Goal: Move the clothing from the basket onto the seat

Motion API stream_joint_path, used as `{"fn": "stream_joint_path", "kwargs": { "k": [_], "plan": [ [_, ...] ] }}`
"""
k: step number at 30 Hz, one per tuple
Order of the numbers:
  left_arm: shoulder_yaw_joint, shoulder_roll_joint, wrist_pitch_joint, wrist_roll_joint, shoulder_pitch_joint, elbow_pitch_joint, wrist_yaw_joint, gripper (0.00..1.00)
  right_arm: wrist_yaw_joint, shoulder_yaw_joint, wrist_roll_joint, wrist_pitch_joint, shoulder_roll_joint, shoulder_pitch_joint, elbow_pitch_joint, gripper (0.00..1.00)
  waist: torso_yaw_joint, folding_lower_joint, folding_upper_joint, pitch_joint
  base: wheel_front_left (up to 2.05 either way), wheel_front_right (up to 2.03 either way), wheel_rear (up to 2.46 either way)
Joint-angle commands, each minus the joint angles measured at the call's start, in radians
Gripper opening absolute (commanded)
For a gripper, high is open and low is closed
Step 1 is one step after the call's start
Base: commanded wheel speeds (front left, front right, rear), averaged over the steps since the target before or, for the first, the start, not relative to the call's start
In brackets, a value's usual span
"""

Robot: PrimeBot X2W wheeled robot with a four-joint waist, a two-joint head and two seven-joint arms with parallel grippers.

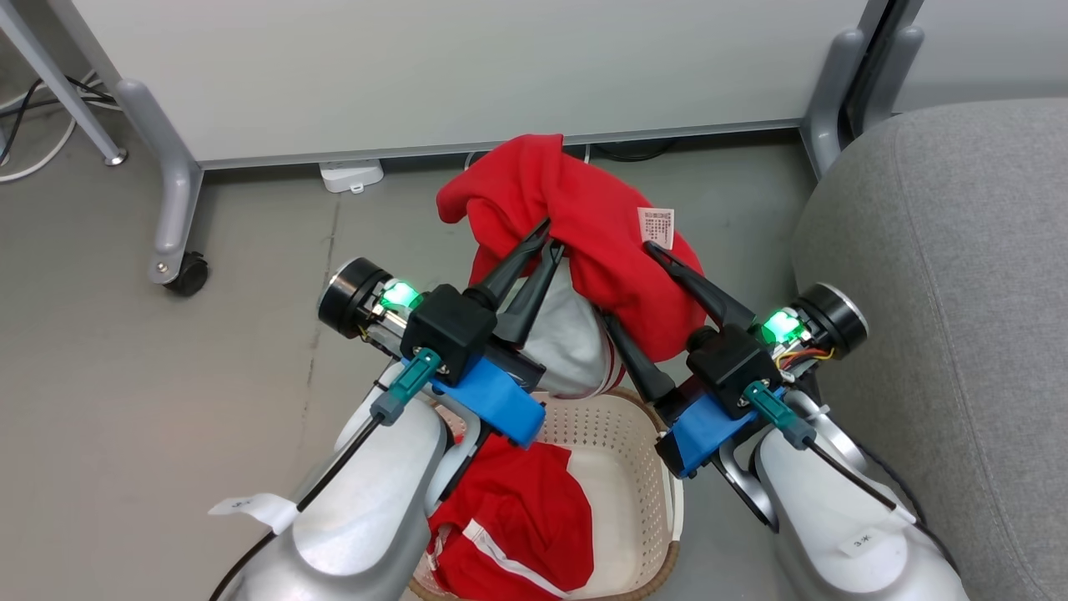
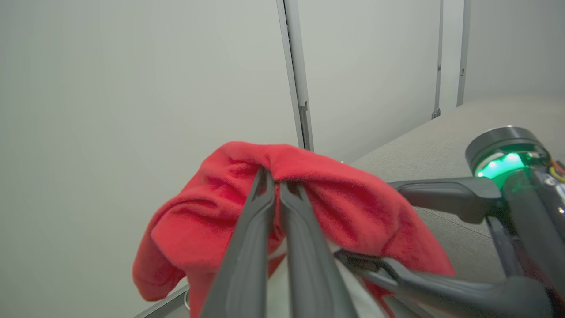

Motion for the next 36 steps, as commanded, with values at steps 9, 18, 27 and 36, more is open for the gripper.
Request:
{"fn": "stream_joint_path", "kwargs": {
  "k": [9, 18, 27, 36],
  "plan": [
    [-0.009, -0.009, -0.005, 0.003, -0.003, -0.010, -0.007, 0.00, 0.000, -0.001, 0.067, -0.004, 0.008, -0.017, 0.055, 0.00, 0.000, 0.0000, -0.0001, -0.011, 0.00, 0.00, 0.00],
    [-0.008, -0.009, -0.005, 0.001, 0.010, -0.005, -0.010, 0.00, 0.000, 0.010, 0.111, -0.004, 0.009, -0.002, 0.037, 0.00, -0.002, 0.0000, -0.0001, -0.019, 0.00, 0.00, 0.00],
    [0.006, -0.009, -0.004, 0.017, 0.015, -0.006, -0.009, 1.00, 0.000, -0.005, 0.138, -0.004, 0.008, -0.001, 0.021, 0.00, 0.000, 0.0000, -0.0001, -0.012, 0.00, 0.00, 0.00],
    [0.012, -0.008, -0.004, 0.029, 0.022, -0.006, -0.009, 1.00, 0.000, -0.023, 0.153, -0.004, 0.008, 0.001, 0.008, 0.00, 0.002, 0.0000, -0.0001, -0.004, 0.00, 0.00, 0.00]
  ]
}}
